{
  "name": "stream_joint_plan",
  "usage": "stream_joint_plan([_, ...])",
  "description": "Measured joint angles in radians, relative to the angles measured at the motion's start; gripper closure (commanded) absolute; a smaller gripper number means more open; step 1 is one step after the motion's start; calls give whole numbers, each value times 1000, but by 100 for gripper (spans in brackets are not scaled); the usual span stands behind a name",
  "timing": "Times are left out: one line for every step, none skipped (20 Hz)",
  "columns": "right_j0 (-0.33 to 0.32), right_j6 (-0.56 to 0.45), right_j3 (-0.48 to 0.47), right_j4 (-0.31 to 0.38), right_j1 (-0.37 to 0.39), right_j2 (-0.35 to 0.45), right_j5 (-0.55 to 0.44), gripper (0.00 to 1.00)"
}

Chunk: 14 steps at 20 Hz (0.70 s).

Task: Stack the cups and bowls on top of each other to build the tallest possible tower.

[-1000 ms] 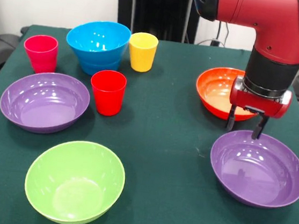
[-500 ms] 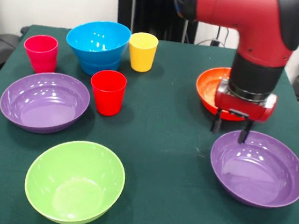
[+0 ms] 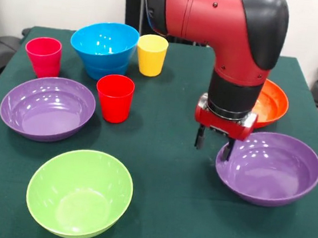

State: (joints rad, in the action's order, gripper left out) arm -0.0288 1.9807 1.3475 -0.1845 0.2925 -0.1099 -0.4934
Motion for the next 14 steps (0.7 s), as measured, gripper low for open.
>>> stream_joint_plan([0,0,0,0,-3,0,2,0])
stream_joint_plan([1,0,0,0,-6,0,4,0])
stream_joint_plan([2,0,0,0,-10,0,7,0])
stream_joint_plan([4,0,0,0,-13,0,9,0])
stream_joint_plan([5,0,0,0,-16,0,12,0])
stream_joint_plan([9,0,0,0,-20,0,14,0])
stream_joint_plan([13,0,0,0,-24,0,14,0])
stream_joint_plan([15,0,0,0,-26,0,14,0])
stream_joint_plan([19,0,0,0,-28,0,14,0])
stream_joint_plan([26,0,0,0,-31,0,14,0])
stream_joint_plan([30,0,0,0,-32,0,14,0])
stream_joint_plan([34,0,0,0,-32,0,14,0])
stream_joint_plan([38,0,0,0,-32,0,14,0])
stream_joint_plan([40,0,0,0,-32,0,15,0])
